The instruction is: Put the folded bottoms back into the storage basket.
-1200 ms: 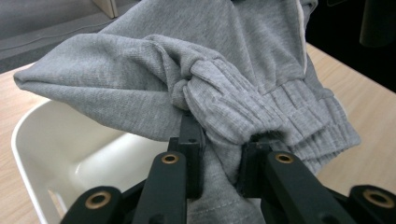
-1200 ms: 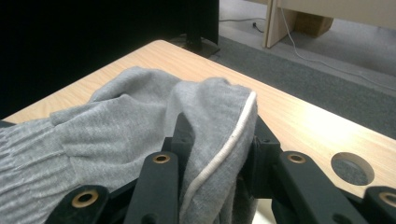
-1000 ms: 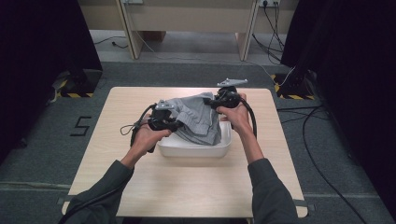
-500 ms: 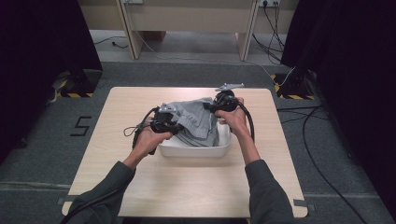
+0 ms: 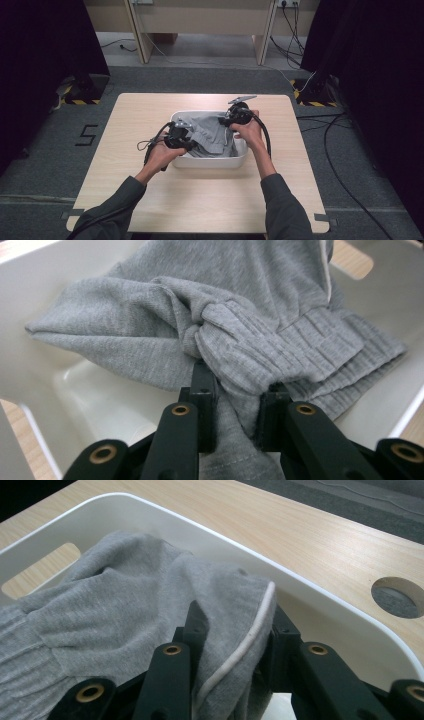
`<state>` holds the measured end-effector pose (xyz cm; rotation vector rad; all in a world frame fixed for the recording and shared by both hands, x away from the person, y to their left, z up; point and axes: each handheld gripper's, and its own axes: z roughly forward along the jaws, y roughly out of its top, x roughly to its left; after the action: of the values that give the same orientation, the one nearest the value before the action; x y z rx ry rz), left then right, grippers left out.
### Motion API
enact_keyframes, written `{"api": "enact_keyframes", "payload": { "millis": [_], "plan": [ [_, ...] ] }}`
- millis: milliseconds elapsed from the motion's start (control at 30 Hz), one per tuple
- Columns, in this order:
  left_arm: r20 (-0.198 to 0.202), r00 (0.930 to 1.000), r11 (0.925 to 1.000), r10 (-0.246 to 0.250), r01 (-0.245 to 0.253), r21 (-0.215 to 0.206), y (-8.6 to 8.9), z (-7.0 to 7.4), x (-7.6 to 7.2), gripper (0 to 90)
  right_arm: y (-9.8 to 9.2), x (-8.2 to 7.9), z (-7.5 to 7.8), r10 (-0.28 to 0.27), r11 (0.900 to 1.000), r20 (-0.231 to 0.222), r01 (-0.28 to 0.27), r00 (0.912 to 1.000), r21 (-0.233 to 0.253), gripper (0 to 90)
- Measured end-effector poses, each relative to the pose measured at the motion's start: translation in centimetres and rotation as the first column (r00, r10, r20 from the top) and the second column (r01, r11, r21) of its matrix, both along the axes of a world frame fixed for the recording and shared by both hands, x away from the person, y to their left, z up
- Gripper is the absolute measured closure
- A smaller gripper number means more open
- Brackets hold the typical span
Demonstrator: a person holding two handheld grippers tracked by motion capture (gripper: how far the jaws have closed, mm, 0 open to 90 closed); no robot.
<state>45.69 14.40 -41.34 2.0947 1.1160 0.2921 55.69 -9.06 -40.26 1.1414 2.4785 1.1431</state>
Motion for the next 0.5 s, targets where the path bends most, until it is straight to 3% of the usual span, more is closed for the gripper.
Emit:
{"api": "enact_keyframes", "payload": {
  "millis": [267,400,500],
  "plan": [
    [-0.022,0.9998,1.0000,-0.001,0.001,0.010,0.05,-0.40,0.05,73.9,0.23,0.00,-0.14,0.000,0.999,-0.023,-0.001,0.9997,-0.035,69.0],
    [-0.044,0.9990,0.9998,0.004,-0.003,0.017,0.12,-0.62,0.11,69.0,0.28,0.06,-0.41,-0.012,0.999,-0.059,0.008,0.9982,-0.054,62.1],
    [-0.052,0.9986,0.9998,0.007,-0.006,0.019,0.36,-0.62,0.20,60.8,0.34,-0.04,-0.46,-0.032,0.997,-0.066,0.027,0.9973,-0.074,49.2]
  ]
}}
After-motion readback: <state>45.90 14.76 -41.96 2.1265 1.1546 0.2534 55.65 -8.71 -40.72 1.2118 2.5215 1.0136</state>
